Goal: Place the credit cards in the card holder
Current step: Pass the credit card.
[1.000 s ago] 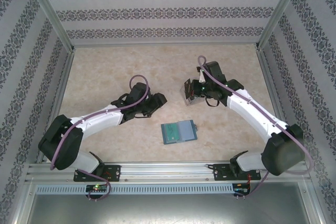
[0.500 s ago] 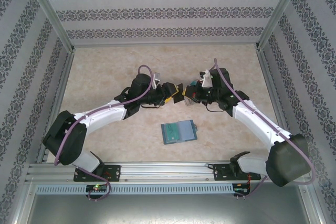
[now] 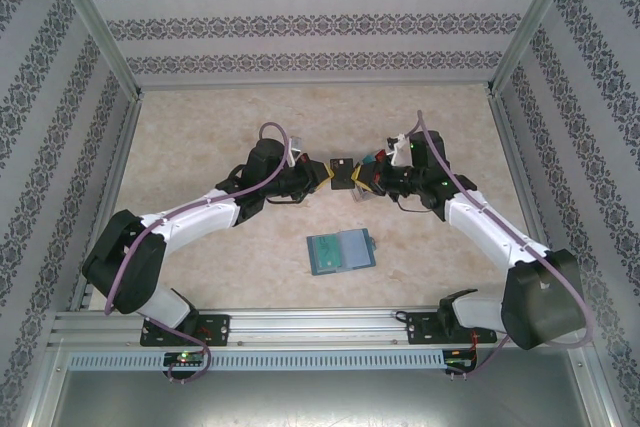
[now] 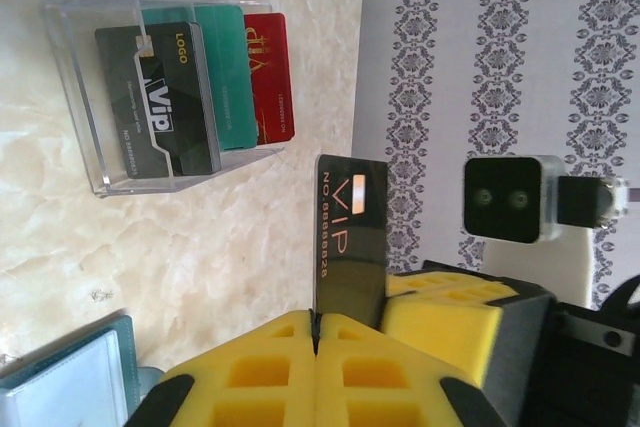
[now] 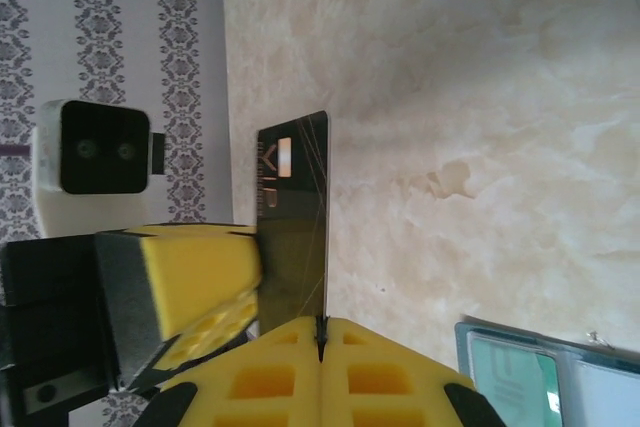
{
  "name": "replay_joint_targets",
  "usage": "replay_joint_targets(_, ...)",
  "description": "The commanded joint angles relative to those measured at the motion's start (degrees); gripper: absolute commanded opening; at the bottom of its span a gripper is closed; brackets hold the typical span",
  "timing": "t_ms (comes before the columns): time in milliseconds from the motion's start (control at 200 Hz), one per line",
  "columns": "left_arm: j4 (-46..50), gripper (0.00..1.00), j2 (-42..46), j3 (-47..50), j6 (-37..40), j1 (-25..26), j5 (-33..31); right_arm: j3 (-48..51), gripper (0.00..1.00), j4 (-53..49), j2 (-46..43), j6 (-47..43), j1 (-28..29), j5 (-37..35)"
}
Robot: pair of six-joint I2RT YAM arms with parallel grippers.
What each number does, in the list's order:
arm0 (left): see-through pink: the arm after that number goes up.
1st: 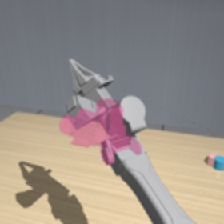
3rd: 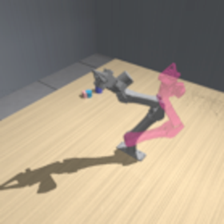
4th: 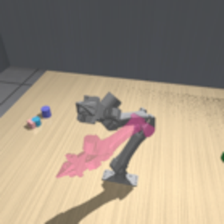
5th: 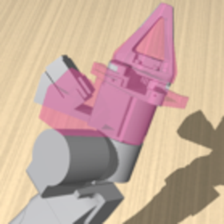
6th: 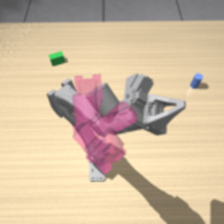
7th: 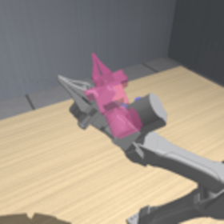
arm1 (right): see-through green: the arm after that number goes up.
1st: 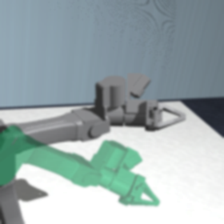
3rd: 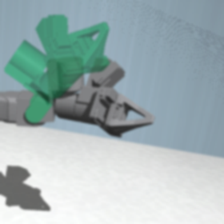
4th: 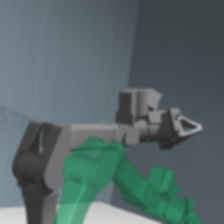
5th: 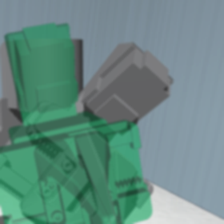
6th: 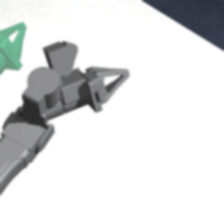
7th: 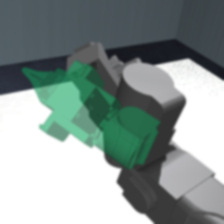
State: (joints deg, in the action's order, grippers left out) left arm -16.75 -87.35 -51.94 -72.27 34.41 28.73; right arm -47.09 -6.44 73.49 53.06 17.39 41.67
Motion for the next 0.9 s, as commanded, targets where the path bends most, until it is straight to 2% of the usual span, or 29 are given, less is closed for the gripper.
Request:
replay_joint_targets(0, -2.2, 0.00, 0.4, -0.5, -1.2, 0.4, 1.4, 1.2, 0.02, 2.4, 0.6, 1.4, 0.3, 2.5)
replay_joint_targets(120, 1.6, 0.00, 0.4, -0.2, -7.0, 0.4, 0.3, 1.3, 0.04, 2.4, 0.5, 1.3, -0.1, 2.3)
replay_joint_targets(180, 3.4, 0.00, 0.4, 0.7, -10.7, 0.4, -0.1, 1.3, 0.13, 0.5, 0.1, 0.4, -0.5, 0.6)
replay_joint_targets(270, 4.7, 0.00, 0.2, 1.4, -13.9, 0.4, 0.5, 2.0, 0.17, -2.6, -1.0, -1.3, -0.9, -3.3)
replay_joint_targets(325, 6.6, 0.00, 0.3, 1.3, -14.4, 0.4, 0.6, 3.1, 0.26, -3.4, -1.8, -1.8, -1.1, -5.2)
replay_joint_targets(465, 10.6, 0.00, 1.1, 1.4, -15.2, 0.4, -0.1, 5.5, 0.27, -3.6, -2.5, -2.7, -1.1, -6.3)
replay_joint_targets(704, 16.9, 0.00, 2.1, 3.3, -12.1, 1.7, -4.1, 8.8, 0.28, -6.0, -2.5, -6.6, 2.3, -8.8)
replay_joint_targets(894, 17.2, 0.00, 4.1, 5.6, -3.2, 6.8, -11.5, 12.8, 0.28, -5.3, -1.6, -9.6, 7.3, -10.3)
